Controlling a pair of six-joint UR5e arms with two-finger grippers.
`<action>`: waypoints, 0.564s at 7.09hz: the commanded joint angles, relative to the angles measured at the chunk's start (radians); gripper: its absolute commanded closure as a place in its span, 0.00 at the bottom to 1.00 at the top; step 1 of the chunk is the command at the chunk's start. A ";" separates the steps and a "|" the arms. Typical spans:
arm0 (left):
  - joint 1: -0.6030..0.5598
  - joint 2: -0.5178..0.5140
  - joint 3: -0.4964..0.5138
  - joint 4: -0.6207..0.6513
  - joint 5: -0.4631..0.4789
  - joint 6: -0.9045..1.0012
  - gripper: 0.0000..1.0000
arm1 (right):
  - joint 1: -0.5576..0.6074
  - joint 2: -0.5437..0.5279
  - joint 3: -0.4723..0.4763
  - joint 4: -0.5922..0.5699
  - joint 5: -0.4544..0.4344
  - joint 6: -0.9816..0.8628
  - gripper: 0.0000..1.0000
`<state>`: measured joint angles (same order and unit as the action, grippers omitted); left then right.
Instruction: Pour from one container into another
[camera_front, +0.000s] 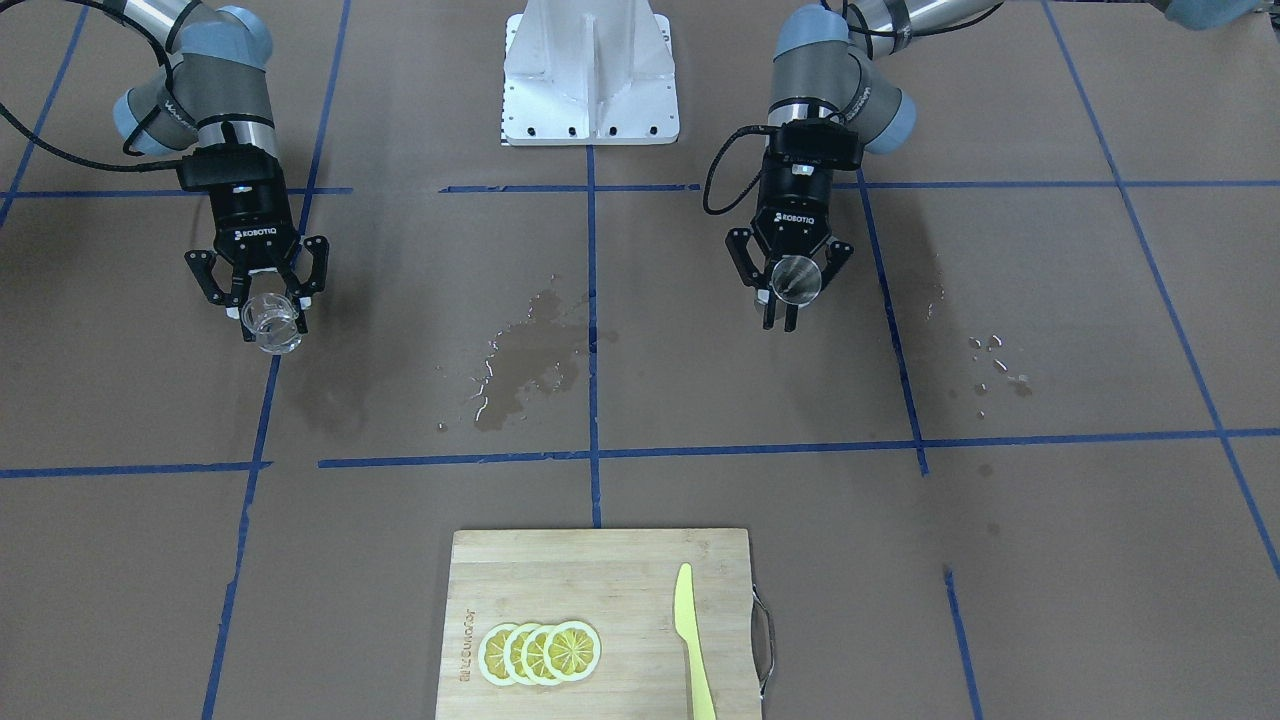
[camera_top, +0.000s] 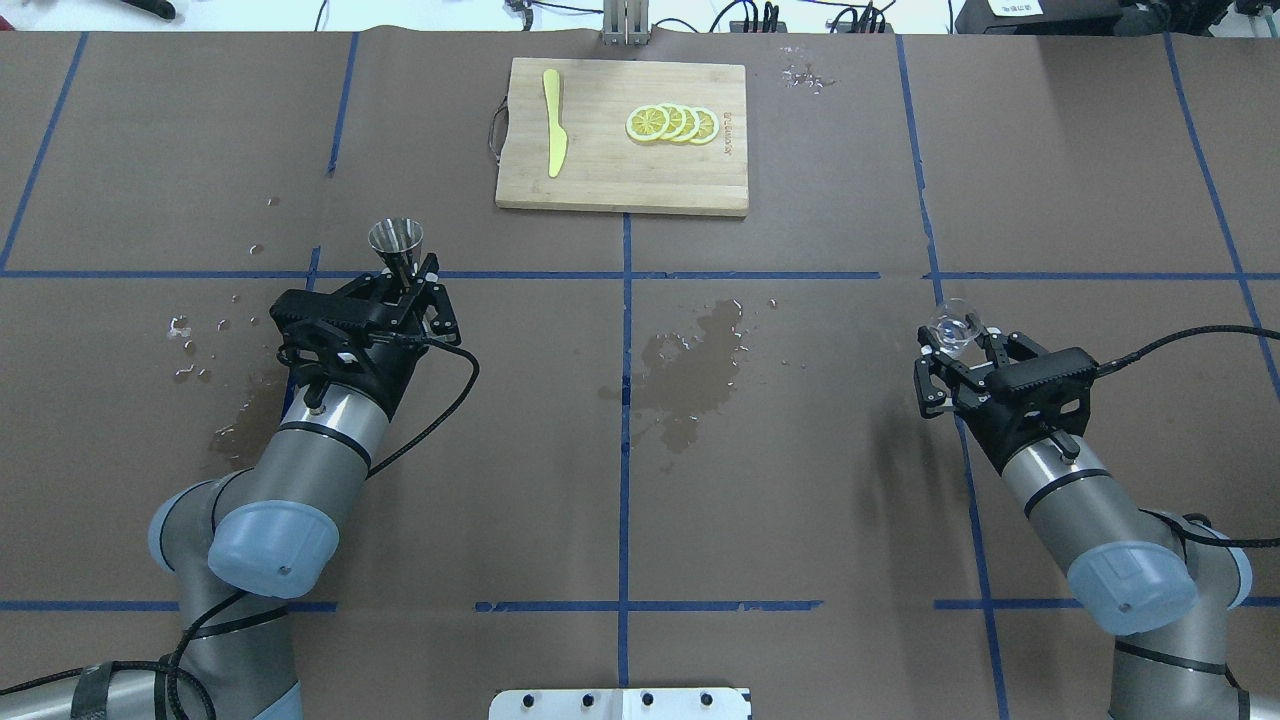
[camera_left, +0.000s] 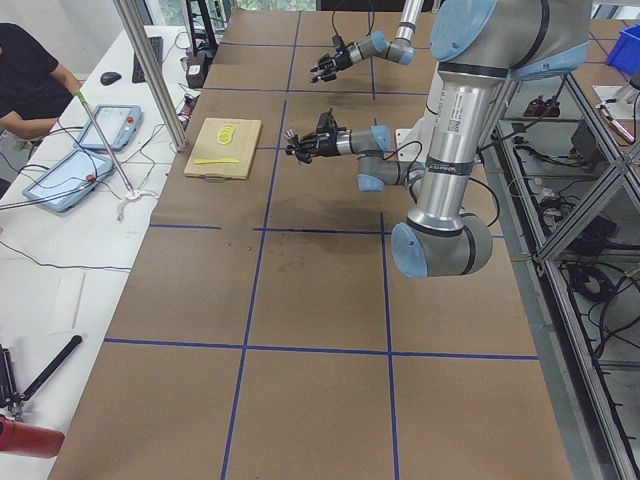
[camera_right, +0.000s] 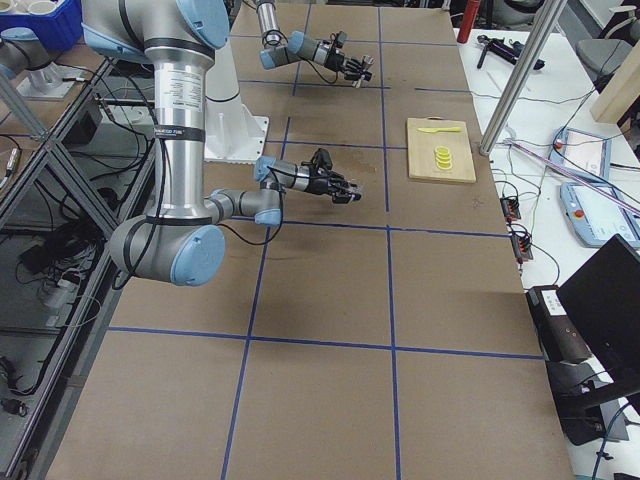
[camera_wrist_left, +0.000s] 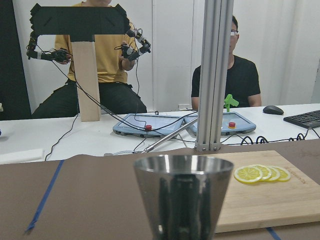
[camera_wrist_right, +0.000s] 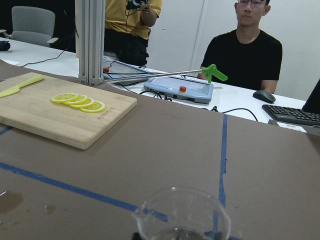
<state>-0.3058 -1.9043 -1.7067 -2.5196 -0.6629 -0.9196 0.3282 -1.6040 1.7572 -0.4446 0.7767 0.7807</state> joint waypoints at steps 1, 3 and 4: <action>0.005 -0.050 0.002 -0.002 -0.129 0.002 1.00 | 0.090 0.013 0.053 0.000 0.171 -0.123 1.00; 0.013 -0.096 0.024 -0.004 -0.187 0.049 1.00 | 0.115 0.065 0.091 -0.046 0.228 -0.201 1.00; 0.010 -0.107 0.027 -0.014 -0.275 0.149 1.00 | 0.114 0.094 0.125 -0.139 0.239 -0.212 1.00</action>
<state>-0.2956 -1.9921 -1.6879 -2.5252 -0.8556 -0.8592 0.4369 -1.5469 1.8501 -0.5029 0.9907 0.5896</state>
